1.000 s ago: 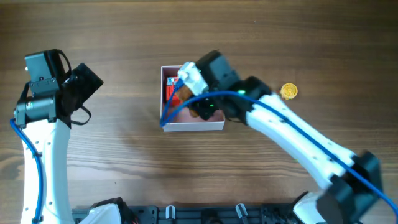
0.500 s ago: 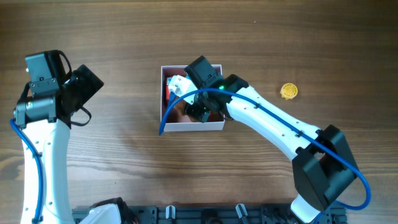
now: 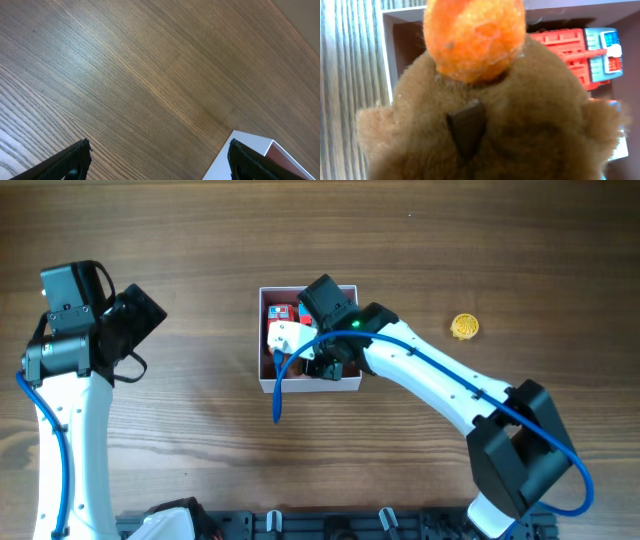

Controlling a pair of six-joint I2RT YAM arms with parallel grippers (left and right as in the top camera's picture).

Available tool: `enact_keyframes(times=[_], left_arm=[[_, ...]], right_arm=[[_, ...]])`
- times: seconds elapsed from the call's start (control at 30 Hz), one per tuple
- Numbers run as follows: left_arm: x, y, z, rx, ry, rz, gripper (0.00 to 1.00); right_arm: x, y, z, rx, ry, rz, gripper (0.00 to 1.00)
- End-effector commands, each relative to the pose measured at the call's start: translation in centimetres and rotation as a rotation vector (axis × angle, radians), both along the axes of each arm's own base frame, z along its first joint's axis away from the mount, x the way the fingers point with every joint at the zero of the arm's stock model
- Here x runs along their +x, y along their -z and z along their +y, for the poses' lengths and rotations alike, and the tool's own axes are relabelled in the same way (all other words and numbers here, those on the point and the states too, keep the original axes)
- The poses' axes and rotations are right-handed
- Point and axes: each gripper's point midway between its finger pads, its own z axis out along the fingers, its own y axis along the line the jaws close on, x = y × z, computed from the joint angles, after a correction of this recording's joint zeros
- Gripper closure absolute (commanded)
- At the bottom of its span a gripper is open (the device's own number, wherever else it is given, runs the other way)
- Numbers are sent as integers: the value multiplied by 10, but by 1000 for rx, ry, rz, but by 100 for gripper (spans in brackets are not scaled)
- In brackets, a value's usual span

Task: Pack container
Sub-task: 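Lower the brown plush into the box and release it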

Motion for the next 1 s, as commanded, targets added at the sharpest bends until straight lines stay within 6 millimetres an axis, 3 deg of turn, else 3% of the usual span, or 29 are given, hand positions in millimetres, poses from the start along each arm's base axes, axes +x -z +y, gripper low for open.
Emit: enact_keyframes(times=[0.0,0.1,0.13,0.17,0.23,0.27,0.3,0.5,0.67,0.77,0.9,0.93,0.97], left_arm=[[-1,-2,-1,-18,-7,-12,11],[-1,-2,-1,-18,-7,-12,11],[-1,-2,-1,-18,-7,-12,11],[-1,-2,-1,-18,-7,-12,11],[-1,-2,-1,-18,-7,-12,11],[-1,-2,-1,-18,-7,-12,11],[-1,-2,-1,-18,-7,-12,11],[-1,-2,-1,-17,-7,-12,11],[-1,-2,-1,-18,-7,-12,11],[-1,-2,-1,-18,-7,-12,11],[-1,-2,-1,-18,-7,-11,11],[-1,-2,-1,-18,-7,-11,11],[-1,-2,-1,-18,-7,-11,11]], right_arm=[[-15,31,7,-26,-46,82,92],[-21,39,12,-37,-64,93,61],[-21,39,13,-36,-64,91,41],[-21,39,12,-37,-64,92,39],[-21,39,13,-36,-64,92,19],[-20,39,12,-37,-64,91,3],[-20,39,12,-37,-64,91,0],[-12,32,6,-66,-44,39,0],[-13,-16,6,1,-19,-20,0],[-25,-46,-6,7,-18,-28,0],[-36,-61,-14,23,47,10,2],[-35,-60,-13,32,96,32,19],[-35,-59,-12,41,139,55,50]])
